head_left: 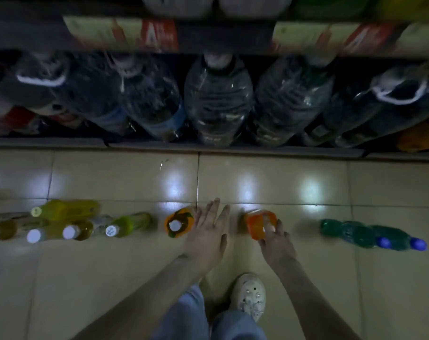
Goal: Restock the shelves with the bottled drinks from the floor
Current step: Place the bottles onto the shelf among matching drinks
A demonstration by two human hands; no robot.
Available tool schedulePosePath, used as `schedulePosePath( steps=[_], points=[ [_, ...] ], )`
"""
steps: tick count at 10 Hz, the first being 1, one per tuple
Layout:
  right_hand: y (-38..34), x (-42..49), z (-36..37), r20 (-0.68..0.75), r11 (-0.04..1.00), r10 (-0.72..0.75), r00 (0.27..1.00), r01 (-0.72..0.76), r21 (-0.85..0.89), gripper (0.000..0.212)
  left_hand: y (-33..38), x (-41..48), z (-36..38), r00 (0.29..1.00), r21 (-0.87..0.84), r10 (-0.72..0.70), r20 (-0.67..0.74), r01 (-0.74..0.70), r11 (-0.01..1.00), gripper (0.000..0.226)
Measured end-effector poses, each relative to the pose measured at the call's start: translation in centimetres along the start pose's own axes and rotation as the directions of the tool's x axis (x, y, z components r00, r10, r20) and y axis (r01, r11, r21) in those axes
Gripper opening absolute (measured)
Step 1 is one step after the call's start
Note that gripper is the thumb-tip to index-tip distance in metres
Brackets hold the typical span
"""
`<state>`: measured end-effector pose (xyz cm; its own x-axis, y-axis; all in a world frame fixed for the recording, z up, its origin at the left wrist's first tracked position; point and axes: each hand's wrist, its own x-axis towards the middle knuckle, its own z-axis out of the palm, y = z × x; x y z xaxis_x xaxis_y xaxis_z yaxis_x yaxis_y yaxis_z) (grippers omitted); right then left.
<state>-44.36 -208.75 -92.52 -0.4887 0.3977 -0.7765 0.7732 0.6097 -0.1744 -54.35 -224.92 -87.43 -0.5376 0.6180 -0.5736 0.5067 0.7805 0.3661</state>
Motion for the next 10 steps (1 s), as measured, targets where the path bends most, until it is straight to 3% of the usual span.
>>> schedulePosePath(
  steps=[2, 3, 4, 5, 6, 7, 8, 9, 10],
  points=[
    [1.8, 3.6, 3.5, -0.095, 0.992, -0.051, 0.994, 0.040, -0.117, 0.046, -2.5, 1.2, 3.9, 0.997, -0.069, 0.067, 0.042, -0.064, 0.996, 0.062],
    [1.3, -0.2, 2.6, -0.160, 0.991, -0.110, 0.981, 0.096, -0.093, 0.039, -2.5, -1.2, 2.7, 0.987, -0.178, 0.112, 0.114, -0.091, 0.980, 0.064],
    [-1.3, -8.1, -2.1, -0.272, 0.975, -0.150, 0.951, 0.187, 0.117, 0.020, -1.3, -4.8, -1.6, 0.973, -0.258, 0.145, 0.181, -0.096, 0.961, 0.077],
    [-4.7, -18.2, -8.3, -0.298, 0.911, -0.182, 0.937, 0.275, 0.307, 0.024, 1.3, -9.6, -8.2, 0.952, -0.317, 0.179, 0.248, -0.095, 0.944, 0.102],
    [-8.3, -28.0, -14.6, -0.310, 0.814, -0.265, 0.913, 0.384, 0.436, 0.025, 4.2, -15.1, -15.4, 0.953, -0.367, 0.240, 0.184, -0.160, 0.916, 0.112],
    [-11.6, -35.8, -20.5, -0.371, 0.682, -0.298, 0.880, 0.468, 0.562, 0.027, 6.5, -20.9, -22.9, 0.970, -0.444, 0.241, 0.011, -0.211, 0.871, 0.093],
    [-14.5, -41.0, -25.4, -0.381, 0.580, -0.303, 0.874, 0.486, 0.653, 0.019, 8.0, -25.5, -29.8, 0.981, -0.433, 0.195, -0.025, -0.186, 0.882, 0.091],
    [-16.8, -43.6, -28.7, -0.352, 0.635, -0.328, 0.877, 0.480, 0.605, 0.030, 8.3, -28.2, -34.5, 0.994, -0.549, 0.106, -0.001, -0.089, 0.831, 0.082],
    [-18.7, -44.9, -31.0, -0.282, 0.714, -0.319, 0.905, 0.425, 0.556, 0.053, 7.9, -29.6, -38.1, 0.995, -0.739, 0.085, 0.047, -0.022, 0.673, 0.063]
  ],
)
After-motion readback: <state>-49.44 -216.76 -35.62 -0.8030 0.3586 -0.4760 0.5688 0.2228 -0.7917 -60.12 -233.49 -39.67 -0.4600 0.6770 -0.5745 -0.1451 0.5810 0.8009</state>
